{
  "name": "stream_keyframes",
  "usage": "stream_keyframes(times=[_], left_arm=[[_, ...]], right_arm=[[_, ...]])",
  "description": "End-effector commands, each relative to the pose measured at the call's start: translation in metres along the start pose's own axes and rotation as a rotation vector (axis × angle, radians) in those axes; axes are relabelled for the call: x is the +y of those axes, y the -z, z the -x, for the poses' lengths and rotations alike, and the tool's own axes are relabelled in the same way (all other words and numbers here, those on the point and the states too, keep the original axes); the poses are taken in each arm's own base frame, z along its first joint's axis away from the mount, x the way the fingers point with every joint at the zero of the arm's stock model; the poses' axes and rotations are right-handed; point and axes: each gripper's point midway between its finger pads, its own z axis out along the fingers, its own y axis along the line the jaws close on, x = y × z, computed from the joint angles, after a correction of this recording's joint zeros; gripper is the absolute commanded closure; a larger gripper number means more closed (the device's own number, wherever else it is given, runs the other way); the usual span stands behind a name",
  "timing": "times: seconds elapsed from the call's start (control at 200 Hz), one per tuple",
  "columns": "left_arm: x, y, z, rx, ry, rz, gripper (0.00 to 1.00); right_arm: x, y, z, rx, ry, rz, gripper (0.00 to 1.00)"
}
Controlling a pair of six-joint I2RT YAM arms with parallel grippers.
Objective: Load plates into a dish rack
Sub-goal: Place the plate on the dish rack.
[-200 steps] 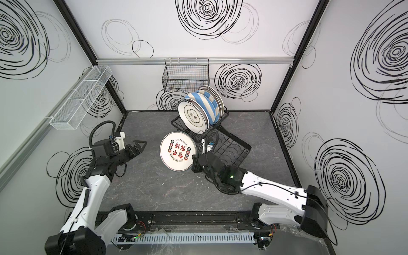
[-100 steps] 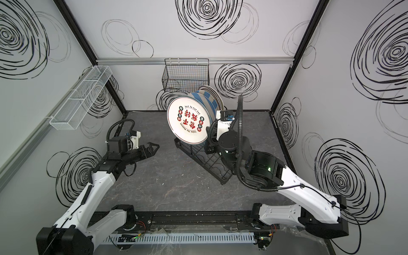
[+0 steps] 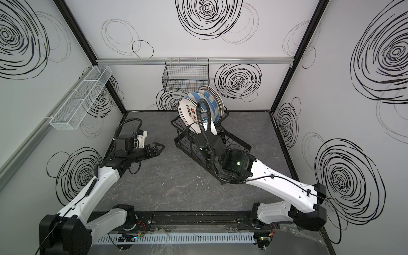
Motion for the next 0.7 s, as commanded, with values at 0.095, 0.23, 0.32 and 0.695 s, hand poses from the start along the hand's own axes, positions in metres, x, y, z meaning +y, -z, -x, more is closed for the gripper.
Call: stream_keyframes(times=[0.095,0.23,0.32,0.695], left_arm=[[0.002,0.005,0.02,-0.067,-0.017,-0.003,0.04],[0.009,0.006,0.022,-0.071,-0.003,0.004,0.04],[0.011,0.007,0.024,-0.074,0.001,0.003,0.04],[0.024,0.008,0.023,-0.076,0.027,0.006,0.04]], right_arm=[[-0.011,-0.009,0.02,-0.065,-0.099,-0.021,1.0],[-0.003,-0.018,0.013,-0.047,-0.094,-0.004,1.0],[0.001,-0.023,0.008,-0.035,-0.085,-0.006,1.0],[0.013,-0.036,-0.005,-0.01,-0.056,-0.022,1.0]])
